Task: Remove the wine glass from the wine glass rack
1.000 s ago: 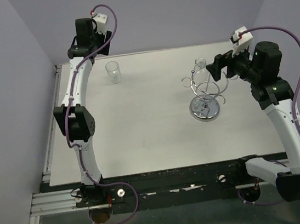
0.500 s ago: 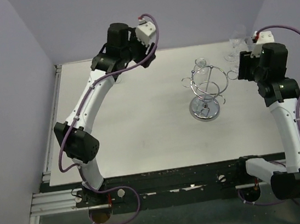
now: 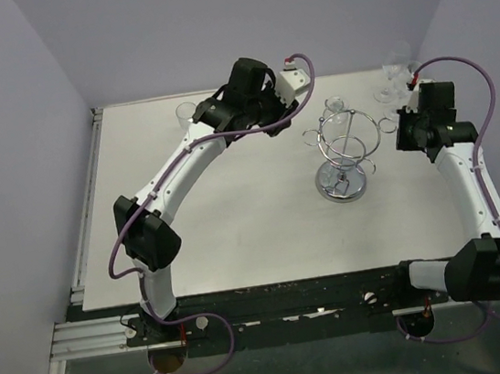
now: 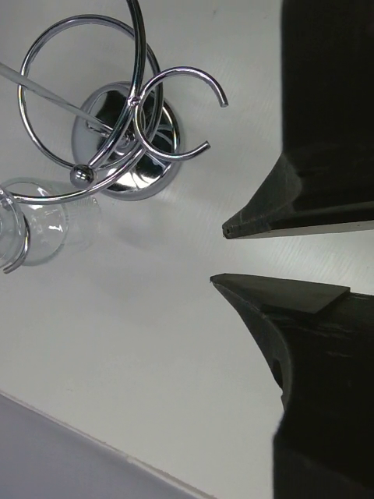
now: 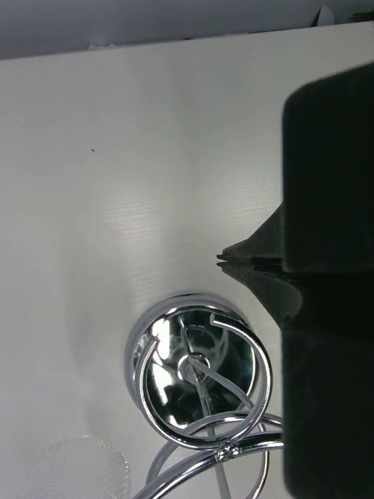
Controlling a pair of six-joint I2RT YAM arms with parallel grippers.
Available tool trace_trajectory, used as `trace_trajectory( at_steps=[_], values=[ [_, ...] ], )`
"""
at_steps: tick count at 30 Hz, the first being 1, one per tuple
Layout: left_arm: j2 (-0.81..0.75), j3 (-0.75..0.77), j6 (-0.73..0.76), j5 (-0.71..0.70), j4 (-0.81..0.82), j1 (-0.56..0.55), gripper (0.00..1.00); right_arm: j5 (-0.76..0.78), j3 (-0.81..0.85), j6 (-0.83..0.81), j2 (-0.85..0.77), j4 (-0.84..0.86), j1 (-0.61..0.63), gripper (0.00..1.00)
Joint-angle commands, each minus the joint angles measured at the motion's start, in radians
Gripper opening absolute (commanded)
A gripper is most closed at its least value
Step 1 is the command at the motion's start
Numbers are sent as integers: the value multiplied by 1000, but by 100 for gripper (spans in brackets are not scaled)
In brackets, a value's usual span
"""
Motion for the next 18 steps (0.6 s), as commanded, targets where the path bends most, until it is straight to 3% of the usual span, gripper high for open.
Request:
trace_trajectory(
  at_steps=[1, 18],
  values=[
    [42, 42, -22, -30, -16, -44, 40, -79, 18, 47, 37, 9, -1, 1],
    [11, -10, 9, 36, -67, -170, 43, -125, 146, 61, 214, 35, -1, 1]
  ],
)
